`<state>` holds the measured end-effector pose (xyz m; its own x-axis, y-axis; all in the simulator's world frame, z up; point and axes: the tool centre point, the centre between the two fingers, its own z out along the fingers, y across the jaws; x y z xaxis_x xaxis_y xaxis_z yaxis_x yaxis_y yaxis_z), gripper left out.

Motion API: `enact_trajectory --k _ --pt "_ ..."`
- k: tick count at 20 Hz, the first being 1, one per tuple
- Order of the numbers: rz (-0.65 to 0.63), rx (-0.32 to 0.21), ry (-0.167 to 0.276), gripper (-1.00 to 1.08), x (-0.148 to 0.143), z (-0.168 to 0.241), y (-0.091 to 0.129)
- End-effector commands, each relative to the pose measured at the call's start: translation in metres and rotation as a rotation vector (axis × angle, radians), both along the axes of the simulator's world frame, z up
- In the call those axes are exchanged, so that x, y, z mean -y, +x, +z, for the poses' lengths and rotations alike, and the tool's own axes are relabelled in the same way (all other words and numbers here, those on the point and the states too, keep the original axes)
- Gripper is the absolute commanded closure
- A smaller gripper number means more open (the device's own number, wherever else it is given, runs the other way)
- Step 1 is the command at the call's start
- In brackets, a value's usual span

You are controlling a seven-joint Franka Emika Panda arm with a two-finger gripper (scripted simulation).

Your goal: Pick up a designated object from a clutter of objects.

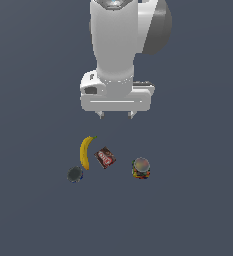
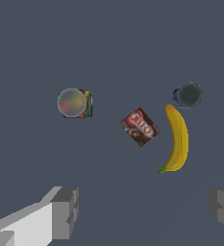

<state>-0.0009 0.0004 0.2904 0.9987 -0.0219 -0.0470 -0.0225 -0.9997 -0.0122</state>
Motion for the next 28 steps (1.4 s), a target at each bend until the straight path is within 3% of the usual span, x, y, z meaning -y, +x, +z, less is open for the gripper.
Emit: enact_trajectory --k 1,9,19,28 --pt "0.002 0.000 0.001 -0.92 0.005 -0.006 0.005" --pt "0.013 0.010 0.006 -0.92 0.034 -0.039 0.036" --pt "0.036 0.029 0.005 -0.92 0.100 -0.118 0.081" --pt "0.056 0.042 -0.005 -0.92 0.157 -0.189 0.100"
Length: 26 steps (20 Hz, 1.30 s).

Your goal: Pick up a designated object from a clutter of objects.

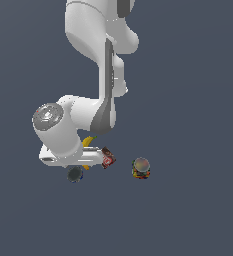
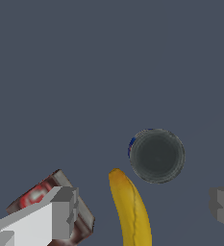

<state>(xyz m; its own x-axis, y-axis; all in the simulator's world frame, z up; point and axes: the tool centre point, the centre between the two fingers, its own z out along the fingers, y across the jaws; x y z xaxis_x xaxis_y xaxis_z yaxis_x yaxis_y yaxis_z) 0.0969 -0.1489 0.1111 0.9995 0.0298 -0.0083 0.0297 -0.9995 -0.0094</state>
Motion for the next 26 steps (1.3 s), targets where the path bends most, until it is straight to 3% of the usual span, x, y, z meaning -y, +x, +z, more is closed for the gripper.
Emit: enact_trajectory --k 1,9,17,26 --pt "0.006 0.004 -0.003 -0.92 0.012 -0.016 0.003" --pt "0.015 0.008 -0.008 -0.92 0.034 -0.045 0.006" --pt "0.014 0.007 -0.009 -0.92 0.036 -0.052 0.005" --pt "0.015 0.008 -0.009 -0.92 0.036 -0.093 0.004"
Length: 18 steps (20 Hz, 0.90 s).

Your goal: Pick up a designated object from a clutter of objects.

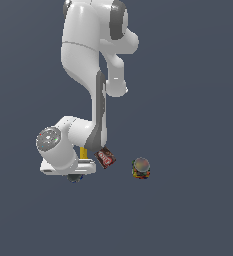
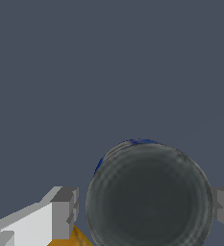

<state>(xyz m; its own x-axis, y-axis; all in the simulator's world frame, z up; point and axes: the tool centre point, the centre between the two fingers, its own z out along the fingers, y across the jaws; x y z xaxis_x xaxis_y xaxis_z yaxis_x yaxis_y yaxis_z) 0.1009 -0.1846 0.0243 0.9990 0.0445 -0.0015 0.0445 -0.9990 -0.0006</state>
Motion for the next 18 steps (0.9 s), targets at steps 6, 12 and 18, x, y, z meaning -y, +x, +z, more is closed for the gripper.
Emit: enact_trajectory --k 6,12,18 --pt "0.001 0.002 0.000 1.08 0.0005 -0.0105 0.0015" --pt "0.001 0.002 0.000 1.08 0.0005 -0.0105 0.0015" --pt "0.000 0.001 -0.001 1.08 0.0005 -0.0097 0.0010"
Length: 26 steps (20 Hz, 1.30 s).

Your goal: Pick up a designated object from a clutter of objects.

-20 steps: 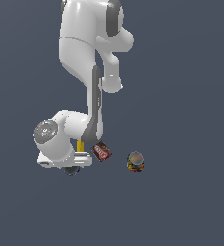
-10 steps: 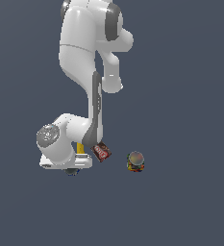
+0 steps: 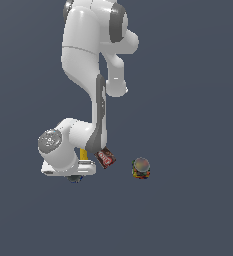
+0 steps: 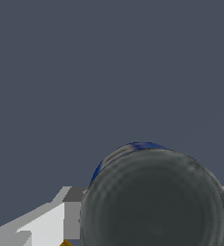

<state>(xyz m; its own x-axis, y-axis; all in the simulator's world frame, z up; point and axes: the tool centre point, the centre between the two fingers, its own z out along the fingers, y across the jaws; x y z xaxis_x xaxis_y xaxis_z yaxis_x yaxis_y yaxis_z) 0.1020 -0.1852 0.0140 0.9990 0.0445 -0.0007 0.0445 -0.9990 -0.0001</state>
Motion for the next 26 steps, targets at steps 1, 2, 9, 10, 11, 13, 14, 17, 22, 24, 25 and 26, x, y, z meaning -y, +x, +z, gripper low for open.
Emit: enact_trajectory --k 1,2,9,10,11,13,14,17,22,24,25,26 --pt "0.000 0.000 0.000 1.08 -0.001 0.001 0.000" --pt "0.000 0.000 0.000 1.08 -0.001 0.003 -0.001" --pt "0.000 0.000 0.000 1.08 -0.010 0.022 -0.010" --pt "0.000 0.000 0.000 1.08 -0.012 0.026 -0.012" --pt "0.000 0.000 0.000 1.08 -0.014 0.031 -0.014" --pt "0.000 0.000 0.000 1.08 -0.018 0.041 -0.019" --pt "0.000 0.000 0.000 1.08 -0.021 0.047 -0.021" --pt "0.000 0.000 0.000 1.08 -0.030 0.067 -0.031" --pt "0.000 0.001 0.001 1.08 -0.047 0.106 -0.048" --pt "0.000 0.001 0.001 1.08 -0.054 0.122 -0.055" --pt "0.000 0.001 0.001 1.08 -0.058 0.130 -0.059" --pt "0.000 0.001 0.001 1.08 -0.061 0.138 -0.062"
